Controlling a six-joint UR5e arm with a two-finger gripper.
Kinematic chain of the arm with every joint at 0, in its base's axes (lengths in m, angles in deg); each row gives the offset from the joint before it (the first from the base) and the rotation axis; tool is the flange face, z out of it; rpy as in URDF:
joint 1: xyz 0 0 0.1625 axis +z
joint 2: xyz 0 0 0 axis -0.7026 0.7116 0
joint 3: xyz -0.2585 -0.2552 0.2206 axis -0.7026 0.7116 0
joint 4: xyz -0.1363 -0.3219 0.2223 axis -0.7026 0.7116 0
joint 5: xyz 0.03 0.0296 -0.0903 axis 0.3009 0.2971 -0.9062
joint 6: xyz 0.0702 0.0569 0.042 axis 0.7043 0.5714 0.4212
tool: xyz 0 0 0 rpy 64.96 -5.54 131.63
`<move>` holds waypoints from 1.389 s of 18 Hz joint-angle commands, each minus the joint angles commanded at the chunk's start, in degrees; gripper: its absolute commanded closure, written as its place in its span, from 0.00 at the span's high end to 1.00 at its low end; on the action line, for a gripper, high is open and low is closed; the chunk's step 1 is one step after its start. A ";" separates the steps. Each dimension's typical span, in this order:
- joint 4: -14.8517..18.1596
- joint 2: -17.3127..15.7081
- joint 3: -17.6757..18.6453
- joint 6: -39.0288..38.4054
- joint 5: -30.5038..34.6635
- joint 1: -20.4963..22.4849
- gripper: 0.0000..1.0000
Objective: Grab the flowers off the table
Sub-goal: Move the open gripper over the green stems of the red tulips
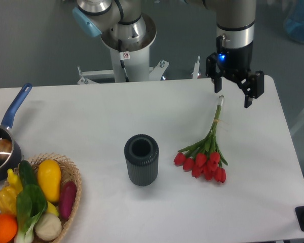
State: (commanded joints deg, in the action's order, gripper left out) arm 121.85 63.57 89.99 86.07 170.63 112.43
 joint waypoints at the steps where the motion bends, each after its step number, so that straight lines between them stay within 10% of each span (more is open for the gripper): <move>1: -0.35 0.00 -0.09 0.09 0.00 0.00 1.00; 25: -3.96 2.46 5.18 -10.80 -0.09 3.25 1.00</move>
State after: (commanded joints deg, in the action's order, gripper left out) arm 117.90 66.03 95.18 75.27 170.54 115.67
